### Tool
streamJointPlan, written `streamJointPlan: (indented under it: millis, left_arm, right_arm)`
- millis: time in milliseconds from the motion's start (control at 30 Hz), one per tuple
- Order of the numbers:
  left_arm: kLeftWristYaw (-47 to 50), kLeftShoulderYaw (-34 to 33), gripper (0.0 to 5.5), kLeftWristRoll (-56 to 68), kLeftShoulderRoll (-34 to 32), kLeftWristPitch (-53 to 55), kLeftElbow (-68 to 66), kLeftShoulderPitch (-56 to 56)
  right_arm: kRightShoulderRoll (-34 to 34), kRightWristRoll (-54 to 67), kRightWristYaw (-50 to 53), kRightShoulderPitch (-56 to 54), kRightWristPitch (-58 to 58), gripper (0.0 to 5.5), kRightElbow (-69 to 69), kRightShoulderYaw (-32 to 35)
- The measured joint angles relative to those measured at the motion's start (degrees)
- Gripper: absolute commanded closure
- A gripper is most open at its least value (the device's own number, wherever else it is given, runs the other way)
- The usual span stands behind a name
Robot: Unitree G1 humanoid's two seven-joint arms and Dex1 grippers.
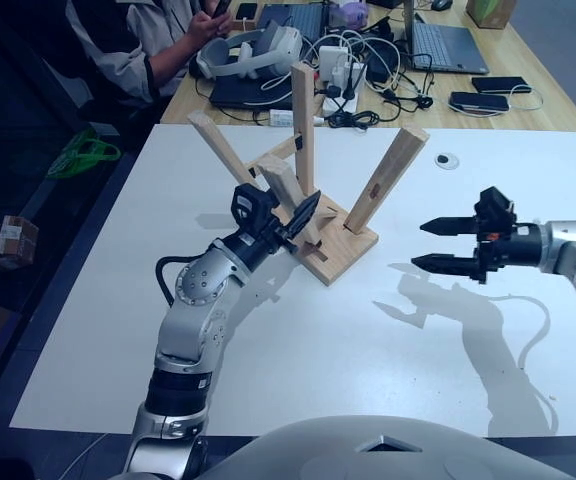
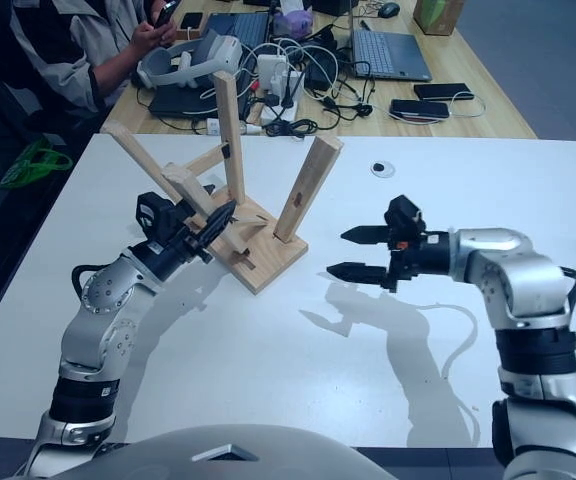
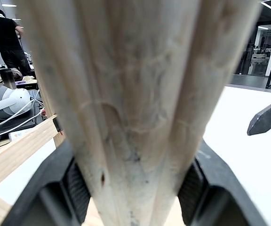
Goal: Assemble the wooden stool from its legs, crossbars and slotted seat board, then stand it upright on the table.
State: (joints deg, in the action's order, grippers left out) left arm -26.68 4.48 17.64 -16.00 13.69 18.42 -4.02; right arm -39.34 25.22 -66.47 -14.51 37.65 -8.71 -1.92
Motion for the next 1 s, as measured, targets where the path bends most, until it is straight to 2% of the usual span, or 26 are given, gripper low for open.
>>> streamJointPlan:
  millis: [167, 300, 600, 800, 1000]
  left_arm:
    - [-1.22, -0.25, 3.45, 0.6, -1.45, 1.57, 0.43, -0.61]
    - [-1.65, -0.43, 3.45, 0.89, -1.66, 2.06, 0.4, -0.89]
    - [-1.45, 0.19, 3.45, 1.04, -1.27, 1.87, 1.48, 0.83]
    - [-0.64, 1.73, 3.45, 2.87, -0.14, 5.34, 5.82, 2.88]
    - [-1.27, 2.09, 3.45, 3.07, -1.66, 6.2, 7.39, 3.68]
  right_arm:
    - [7.3, -9.72, 9.13, 2.42, -17.77, 0.78, -1.62, -6.25]
    - [9.9, -12.67, 12.1, 3.27, -25.07, 0.78, -0.03, -8.04]
    - [11.55, -14.1, 14.48, 0.84, -30.31, 0.78, 6.91, -7.94]
    - [11.55, -16.03, 14.71, 0.97, -34.2, 0.78, 8.9, -8.43]
    - [11.76, -17.31, 14.57, 1.0, -37.87, 0.78, 9.09, -10.41]
